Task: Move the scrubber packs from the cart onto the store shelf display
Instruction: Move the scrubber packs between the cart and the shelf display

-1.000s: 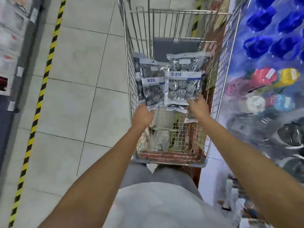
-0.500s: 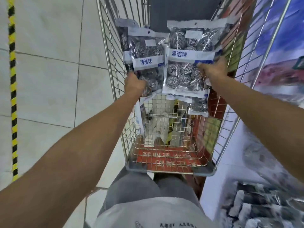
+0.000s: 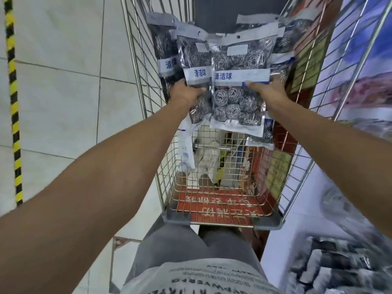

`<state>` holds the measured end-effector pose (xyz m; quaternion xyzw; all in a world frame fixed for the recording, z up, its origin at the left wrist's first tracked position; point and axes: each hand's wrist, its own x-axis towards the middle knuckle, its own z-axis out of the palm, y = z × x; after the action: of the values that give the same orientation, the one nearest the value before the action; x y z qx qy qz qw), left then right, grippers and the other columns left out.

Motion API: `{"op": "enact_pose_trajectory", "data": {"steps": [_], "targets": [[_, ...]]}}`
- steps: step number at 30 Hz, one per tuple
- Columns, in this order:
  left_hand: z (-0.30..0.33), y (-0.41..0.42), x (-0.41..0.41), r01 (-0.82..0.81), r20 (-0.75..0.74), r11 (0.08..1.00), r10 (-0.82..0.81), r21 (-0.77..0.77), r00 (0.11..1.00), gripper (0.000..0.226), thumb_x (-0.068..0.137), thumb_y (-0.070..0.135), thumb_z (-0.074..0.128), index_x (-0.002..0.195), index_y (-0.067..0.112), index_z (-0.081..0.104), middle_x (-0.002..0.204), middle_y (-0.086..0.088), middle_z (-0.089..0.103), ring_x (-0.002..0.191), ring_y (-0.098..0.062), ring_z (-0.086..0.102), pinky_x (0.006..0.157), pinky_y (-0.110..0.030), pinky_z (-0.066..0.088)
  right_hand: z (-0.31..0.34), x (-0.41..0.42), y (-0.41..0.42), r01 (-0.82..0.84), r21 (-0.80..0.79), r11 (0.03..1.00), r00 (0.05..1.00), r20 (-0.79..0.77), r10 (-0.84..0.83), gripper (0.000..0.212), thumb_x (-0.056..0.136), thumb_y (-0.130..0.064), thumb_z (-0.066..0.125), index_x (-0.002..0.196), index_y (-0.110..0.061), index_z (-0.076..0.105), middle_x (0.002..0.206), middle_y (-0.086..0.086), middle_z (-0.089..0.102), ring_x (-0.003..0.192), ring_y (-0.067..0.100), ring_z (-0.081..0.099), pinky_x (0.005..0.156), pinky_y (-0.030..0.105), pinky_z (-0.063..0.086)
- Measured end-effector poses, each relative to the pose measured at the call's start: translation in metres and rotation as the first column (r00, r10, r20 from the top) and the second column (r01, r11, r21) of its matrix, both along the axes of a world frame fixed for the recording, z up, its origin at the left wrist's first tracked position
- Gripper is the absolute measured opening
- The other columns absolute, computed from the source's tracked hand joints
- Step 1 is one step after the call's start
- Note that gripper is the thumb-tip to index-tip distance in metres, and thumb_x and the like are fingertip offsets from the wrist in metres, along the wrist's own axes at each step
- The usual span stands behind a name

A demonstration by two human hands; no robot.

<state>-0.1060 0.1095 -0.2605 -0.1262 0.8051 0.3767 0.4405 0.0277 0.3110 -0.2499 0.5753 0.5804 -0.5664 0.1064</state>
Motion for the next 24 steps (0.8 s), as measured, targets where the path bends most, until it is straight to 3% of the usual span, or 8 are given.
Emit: {"op": "enact_pose_trajectory", "data": {"steps": [4,6,9,12,14,18,21,24], "targets": [[-0.006,0.005,0.006,0.000,0.042,1.000,-0.002,0.029,0.999,0.070,0.075,0.014,0.090,0.133,0.016,0.052,0.120,0.000,0.069,0.116,-0.021,0.064,0.108,-0.041,0.048,0.009,0.002,-0.014,-0.093,-0.022,0.995,0.996,-0.012,0.092,0.048,0.083,-0.006,0.082,0.126,-0.010,0.060,0.109,-0.006,0.072,0.093,0.007,0.069,0.072,0.015,0.055],[-0.001,0.004,0.007,-0.007,0.012,1.000,0.007,0.027,1.000,0.058,0.081,0.011,0.085,0.132,0.017,0.058,0.117,0.001,0.070,0.106,-0.017,0.065,0.095,-0.034,0.053,0.015,0.013,-0.023,-0.096,-0.009,0.995,0.995,-0.034,0.095,0.049,0.084,-0.004,0.080,0.130,-0.009,0.062,0.117,0.000,0.073,0.105,0.014,0.070,0.088,0.024,0.057],[0.013,-0.004,0.007,0.004,0.003,0.998,-0.005,0.055,1.000,0.044,0.087,0.009,0.079,0.128,0.016,0.063,0.113,-0.001,0.071,0.087,-0.009,0.063,0.070,-0.023,0.048,0.033,0.034,-0.037,-0.058,-0.031,0.998,0.995,-0.089,0.055,0.051,0.086,-0.002,0.077,0.134,-0.010,0.060,0.120,-0.001,0.072,0.106,0.010,0.068,0.084,0.018,0.053],[0.045,-0.018,0.010,-0.009,0.002,0.994,0.009,0.112,1.000,0.039,0.087,0.002,0.076,0.122,0.013,0.066,0.112,0.000,0.073,0.098,-0.012,0.066,0.092,-0.034,0.053,0.067,0.054,-0.049,0.036,-0.044,0.998,0.987,-0.156,-0.042,0.054,0.087,-0.004,0.077,0.136,-0.014,0.058,0.117,-0.007,0.071,0.100,-0.002,0.063,0.076,0.011,0.044],[0.075,-0.030,0.016,-0.022,0.035,0.985,0.016,0.172,0.999,0.038,0.087,0.002,0.074,0.122,0.012,0.065,0.113,0.000,0.073,0.106,-0.015,0.065,0.095,-0.037,0.048,0.098,0.069,-0.056,0.094,-0.063,0.994,0.974,-0.203,-0.105,0.052,0.087,-0.007,0.078,0.134,-0.016,0.060,0.114,-0.012,0.071,0.099,-0.005,0.062,0.078,0.012,0.040],[0.137,-0.067,0.035,-0.055,0.102,0.976,0.034,0.213,0.994,0.073,0.076,0.007,0.083,0.142,0.017,0.053,0.126,-0.004,0.069,0.117,-0.027,0.064,0.101,-0.053,0.051,0.176,0.099,-0.071,0.139,-0.111,0.984,0.946,-0.280,-0.166,0.041,0.080,-0.011,0.083,0.117,-0.021,0.067,0.106,-0.012,0.076,0.111,0.009,0.066,0.096,0.028,0.046],[0.187,-0.100,0.049,-0.050,0.164,0.957,0.003,0.286,0.986,0.061,0.077,0.003,0.081,0.132,0.019,0.059,0.119,-0.009,0.073,0.107,-0.036,0.069,0.095,-0.057,0.055,0.231,0.123,-0.088,0.181,-0.158,0.971,0.916,-0.331,-0.225,0.062,0.066,-0.022,0.087,0.124,-0.017,0.066,0.116,-0.001,0.076,0.117,0.020,0.066,0.113,0.045,0.043],[0.241,-0.129,0.071,0.005,0.192,0.915,-0.090,0.404,0.977,0.050,0.082,-0.003,0.075,0.128,0.010,0.061,0.110,-0.014,0.074,0.093,-0.033,0.072,0.077,-0.054,0.063,0.271,0.152,-0.115,0.199,-0.191,0.961,0.892,-0.372,-0.259,0.047,0.079,-0.021,0.085,0.119,-0.029,0.062,0.114,-0.004,0.075,0.118,0.018,0.062,0.114,0.044,0.037]]}}
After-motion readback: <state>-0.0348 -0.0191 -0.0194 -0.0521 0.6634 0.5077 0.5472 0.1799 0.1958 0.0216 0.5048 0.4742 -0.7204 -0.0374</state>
